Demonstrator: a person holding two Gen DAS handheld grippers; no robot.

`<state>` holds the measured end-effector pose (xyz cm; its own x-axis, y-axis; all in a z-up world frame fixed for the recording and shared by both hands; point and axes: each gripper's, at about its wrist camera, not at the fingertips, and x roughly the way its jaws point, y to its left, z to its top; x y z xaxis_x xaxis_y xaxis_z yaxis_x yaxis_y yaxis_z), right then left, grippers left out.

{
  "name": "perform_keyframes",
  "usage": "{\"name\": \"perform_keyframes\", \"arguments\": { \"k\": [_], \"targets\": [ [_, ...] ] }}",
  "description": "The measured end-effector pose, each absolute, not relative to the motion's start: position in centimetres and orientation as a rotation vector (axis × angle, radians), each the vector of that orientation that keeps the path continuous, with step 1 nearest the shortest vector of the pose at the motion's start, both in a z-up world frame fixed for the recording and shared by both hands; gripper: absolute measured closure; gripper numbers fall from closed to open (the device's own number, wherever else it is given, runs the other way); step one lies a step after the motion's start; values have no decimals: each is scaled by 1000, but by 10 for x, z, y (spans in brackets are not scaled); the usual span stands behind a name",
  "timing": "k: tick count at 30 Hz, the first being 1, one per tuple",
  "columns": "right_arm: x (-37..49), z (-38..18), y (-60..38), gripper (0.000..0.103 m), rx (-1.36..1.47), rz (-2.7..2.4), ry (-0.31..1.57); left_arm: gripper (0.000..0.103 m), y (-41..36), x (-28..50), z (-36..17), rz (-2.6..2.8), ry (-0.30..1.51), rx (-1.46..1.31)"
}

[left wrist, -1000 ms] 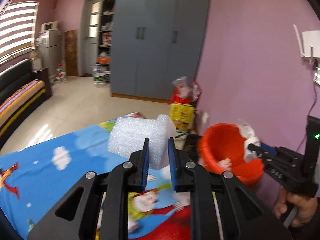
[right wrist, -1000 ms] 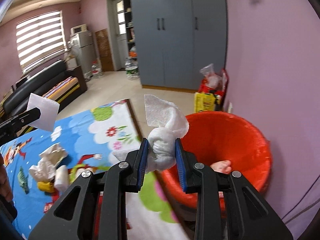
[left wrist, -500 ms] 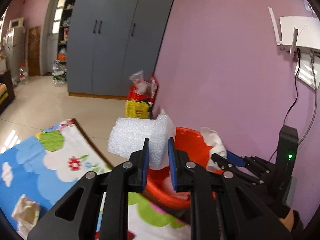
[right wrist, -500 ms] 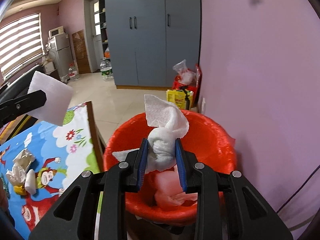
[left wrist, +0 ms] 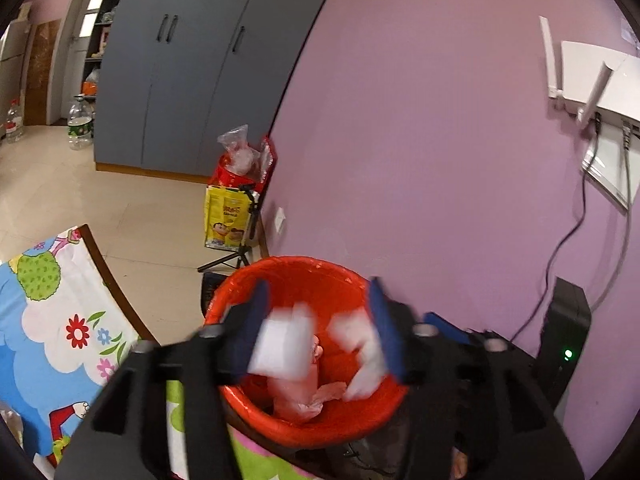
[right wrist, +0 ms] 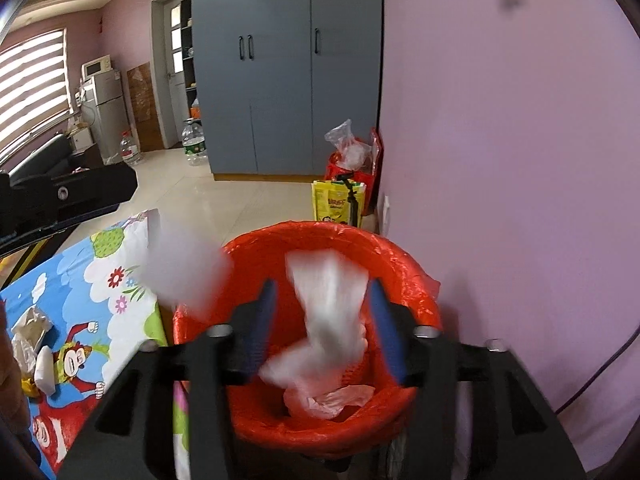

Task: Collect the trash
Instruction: 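Carry the foam block and tissue over the orange bin and open both tools, then move both tools back over the tissues on the bed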

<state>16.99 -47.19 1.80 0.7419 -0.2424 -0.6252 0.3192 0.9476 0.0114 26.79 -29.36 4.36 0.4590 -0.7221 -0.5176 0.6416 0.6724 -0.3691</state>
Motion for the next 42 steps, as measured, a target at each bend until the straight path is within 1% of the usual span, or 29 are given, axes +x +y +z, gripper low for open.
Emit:
{"name": "perform_keyframes", "arguments": {
  "k": [6,13,17,22,24,30,40,42],
  "targets": [
    [168,17,-469,48,130,-298,666,50,-270,265,43,-778,679,-137],
    [167,18,-452,46,124,-252,668,50,-222,248,42,-673,647,-141],
    [163,17,-440,38,135,-231,660,49,-199,233,41,-593,615,-90],
    [162,14,-421,37,130,-196,678,47,-168,218,35,-516,598,-61],
    [162,13,-412,33,124,-182,681,47,-153,215,34,-489,597,-64],
    [166,11,-379,32,111,-121,691,44,-108,203,26,-395,600,-69],
    [172,10,-329,30,83,-26,709,44,-36,191,14,-274,616,-123],
    [173,11,-320,27,74,-13,711,44,-23,190,12,-254,621,-132]
  ]
}}
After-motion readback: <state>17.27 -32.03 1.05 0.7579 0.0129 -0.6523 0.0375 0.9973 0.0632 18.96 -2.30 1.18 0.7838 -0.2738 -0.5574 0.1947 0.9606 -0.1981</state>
